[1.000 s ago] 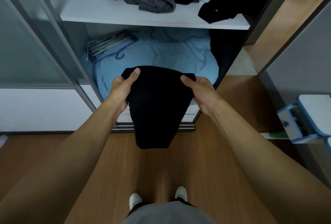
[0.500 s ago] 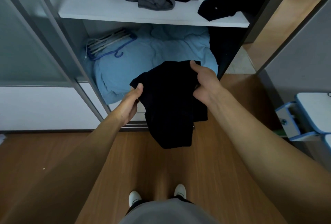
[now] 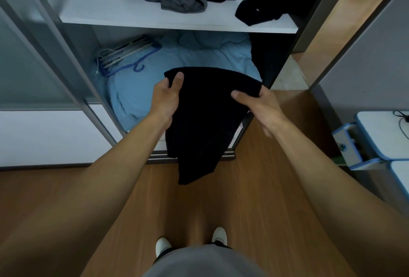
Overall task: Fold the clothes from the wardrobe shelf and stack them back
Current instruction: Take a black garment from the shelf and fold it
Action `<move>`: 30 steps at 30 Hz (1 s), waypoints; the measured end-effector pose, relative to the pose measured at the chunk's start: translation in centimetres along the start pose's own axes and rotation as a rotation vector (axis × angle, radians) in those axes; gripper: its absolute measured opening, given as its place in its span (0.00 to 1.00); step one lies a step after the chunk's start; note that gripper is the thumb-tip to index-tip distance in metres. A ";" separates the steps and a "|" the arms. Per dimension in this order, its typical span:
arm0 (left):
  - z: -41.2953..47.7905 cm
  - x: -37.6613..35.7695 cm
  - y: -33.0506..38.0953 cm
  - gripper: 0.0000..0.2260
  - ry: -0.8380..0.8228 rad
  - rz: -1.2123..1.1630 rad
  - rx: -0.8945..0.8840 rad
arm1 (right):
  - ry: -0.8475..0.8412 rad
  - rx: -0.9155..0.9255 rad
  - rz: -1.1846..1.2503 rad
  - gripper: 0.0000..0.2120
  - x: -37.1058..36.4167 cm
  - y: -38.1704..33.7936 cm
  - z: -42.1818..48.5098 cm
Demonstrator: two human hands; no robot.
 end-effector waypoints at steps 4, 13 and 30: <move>0.2 0.3 0.3 0.11 -0.025 -0.083 0.025 | -0.097 -0.011 -0.137 0.14 -0.9 0.9 0.0; -0.1 4.0 -3.2 0.15 -0.175 -0.139 0.089 | -0.004 -0.168 0.321 0.15 -4.5 0.3 -0.8; -1.2 -0.1 -5.6 0.14 -0.229 0.125 -0.033 | 0.032 -0.279 0.564 0.12 -2.3 0.1 -1.5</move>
Point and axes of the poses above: each hand's wrist, its own z-axis towards the middle knuckle, its own x-axis out of the back of the hand, y = z × x, the point moved 2 cm from there along z, towards the middle knuckle, and after that the axes turned 2 degrees about x, right-handed, at the moved point
